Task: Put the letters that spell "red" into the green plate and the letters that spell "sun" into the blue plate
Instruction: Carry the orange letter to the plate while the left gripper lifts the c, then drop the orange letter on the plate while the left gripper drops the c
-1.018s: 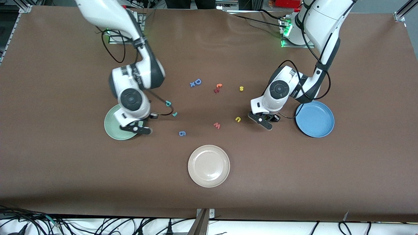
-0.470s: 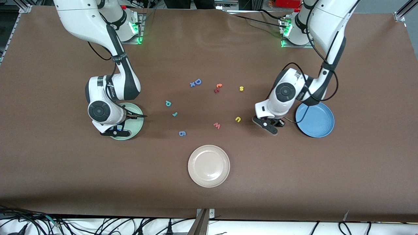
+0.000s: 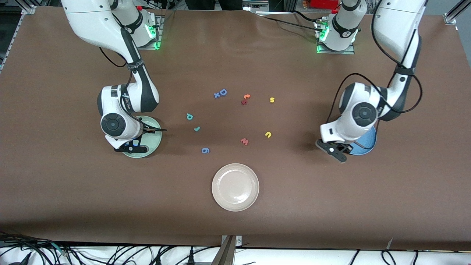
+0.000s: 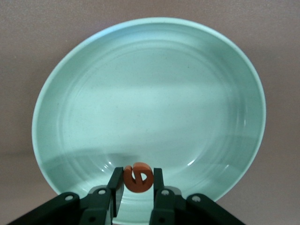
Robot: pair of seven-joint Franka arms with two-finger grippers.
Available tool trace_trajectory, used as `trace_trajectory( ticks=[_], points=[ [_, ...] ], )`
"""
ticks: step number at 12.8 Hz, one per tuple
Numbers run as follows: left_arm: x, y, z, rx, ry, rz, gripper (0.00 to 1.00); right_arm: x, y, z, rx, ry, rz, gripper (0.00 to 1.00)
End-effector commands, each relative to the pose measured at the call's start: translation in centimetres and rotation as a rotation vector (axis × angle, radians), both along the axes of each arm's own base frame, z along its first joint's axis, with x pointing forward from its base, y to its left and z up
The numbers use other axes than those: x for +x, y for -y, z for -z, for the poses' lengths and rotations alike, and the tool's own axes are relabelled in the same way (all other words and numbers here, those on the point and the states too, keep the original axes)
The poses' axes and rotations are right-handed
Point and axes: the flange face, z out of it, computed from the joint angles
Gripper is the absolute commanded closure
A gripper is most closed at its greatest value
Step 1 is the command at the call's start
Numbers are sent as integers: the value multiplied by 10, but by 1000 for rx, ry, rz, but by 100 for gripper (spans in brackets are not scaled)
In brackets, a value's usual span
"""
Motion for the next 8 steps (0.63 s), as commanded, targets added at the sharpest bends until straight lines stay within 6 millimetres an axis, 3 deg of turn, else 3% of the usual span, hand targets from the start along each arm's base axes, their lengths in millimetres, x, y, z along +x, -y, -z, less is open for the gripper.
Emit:
trace_trajectory(
  ticks=[1,2,4,7,8],
  points=[
    [-13,-37,-6,0,-57,25,92,0,-1,-3,28,1,-2,49],
    [-17,-51,-3,2,-70,32,91,0,0,-2,31,0,9,0],
    [-27,-73,8,9,-104,46,90,1,0,-3,37,1,26,0],
    [-37,-81,24,12,-138,32,85,1,-1,-7,42,3,24,0],
    [-38,-81,29,5,-143,20,78,1,-14,-15,62,0,29,0]
  ],
)
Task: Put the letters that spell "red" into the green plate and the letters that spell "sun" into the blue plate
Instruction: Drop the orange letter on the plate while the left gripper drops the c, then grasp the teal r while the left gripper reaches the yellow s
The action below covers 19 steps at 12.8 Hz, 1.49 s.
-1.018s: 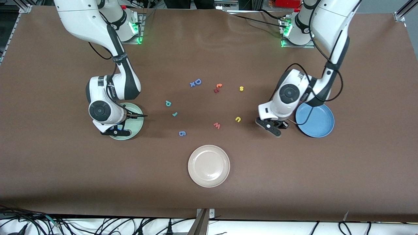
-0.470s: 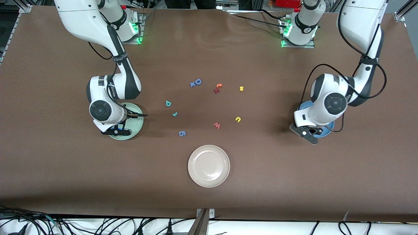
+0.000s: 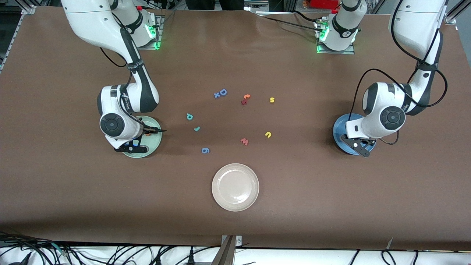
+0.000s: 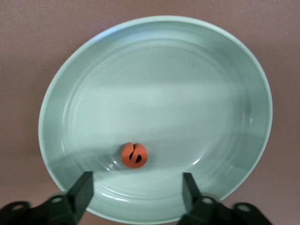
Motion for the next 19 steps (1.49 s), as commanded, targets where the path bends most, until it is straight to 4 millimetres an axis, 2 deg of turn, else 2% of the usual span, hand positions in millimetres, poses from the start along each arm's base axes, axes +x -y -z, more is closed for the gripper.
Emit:
trace_trajectory(
  ticks=[1,2,3,5,6,7,9,11,13,14,16,18,19],
  points=[
    [-6,0,0,-30,-7,-6,60,1,-32,-22,61,-6,45,0],
    [-4,1,-2,-29,-2,-9,44,2,-48,-29,59,0,84,0],
    [-1,2,-6,-31,7,-11,43,-1,-68,-32,56,12,97,0],
    [7,13,-20,-34,36,-12,41,-1,-93,-36,46,44,147,0],
    [8,29,-27,-39,50,-17,40,-3,-107,-32,57,64,186,0],
    [6,56,-32,-46,60,-8,39,-7,-132,-32,83,97,230,0],
    [-5,106,-37,-65,65,-103,37,-18,-165,-23,77,144,348,1],
    [-19,145,-43,-51,43,-234,35,-22,-183,-20,70,191,469,12],
    [-36,182,-50,-62,24,-393,30,-28,-195,-9,63,203,487,31],
    [-43,198,-53,-68,3,-477,24,-30,-197,-5,60,209,507,40],
    [-57,214,-63,-68,1,-560,22,-36,-207,5,52,221,532,42],
    [-75,219,-71,-108,-29,-612,14,-41,-212,16,41,221,531,46],
    [-86,232,-69,-107,-39,-592,11,-42,-211,20,35,217,531,46]
  ],
)
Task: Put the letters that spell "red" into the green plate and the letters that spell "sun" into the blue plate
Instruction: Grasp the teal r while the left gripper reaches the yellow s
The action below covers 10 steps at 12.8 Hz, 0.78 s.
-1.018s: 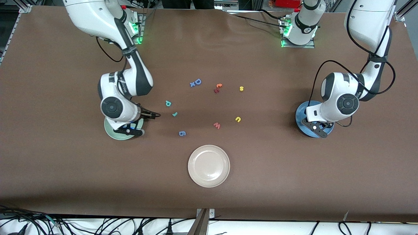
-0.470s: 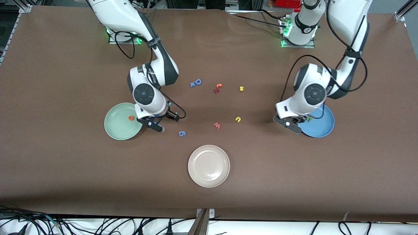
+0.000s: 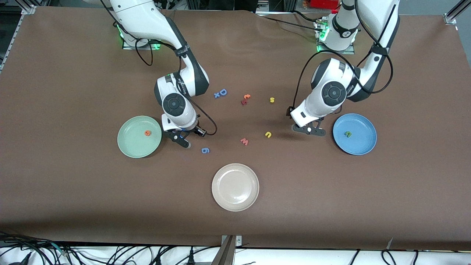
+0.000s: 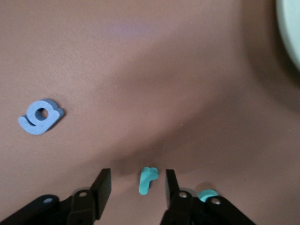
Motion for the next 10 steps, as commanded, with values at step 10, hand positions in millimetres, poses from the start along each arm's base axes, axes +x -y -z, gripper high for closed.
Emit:
trace_trajectory(
  ticks=[10],
  points=[
    [-104,71,74,-33,-11,-205,3,-6,6,18,-14,-26,6,78]
  ],
)
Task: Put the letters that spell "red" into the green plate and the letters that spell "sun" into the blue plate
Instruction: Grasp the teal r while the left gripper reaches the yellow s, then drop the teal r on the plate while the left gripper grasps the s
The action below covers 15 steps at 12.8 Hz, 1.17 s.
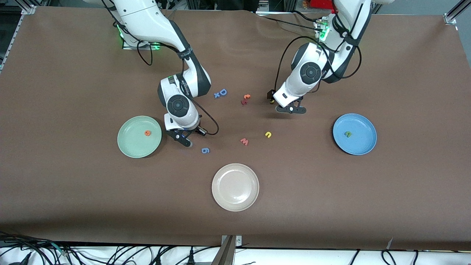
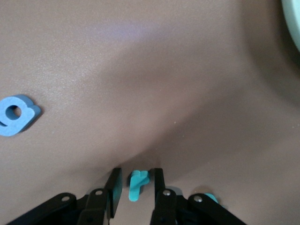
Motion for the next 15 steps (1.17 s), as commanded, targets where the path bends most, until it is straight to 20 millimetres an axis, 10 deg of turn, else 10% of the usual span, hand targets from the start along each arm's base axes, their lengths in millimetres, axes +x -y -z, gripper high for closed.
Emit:
trace_trajectory(
  ticks=[1,8,15],
  points=[
    [-10,17,8,4,8,-92,3,-1,4,3,5,-9,-2,82],
    [-24,28,26,33,-11,-79,9,38,30,-60,-23,-67,-103,87],
    [-29,29,35,65,-2,-11,37,75,162,-77,-32,-163,-416,87]
  ],
)
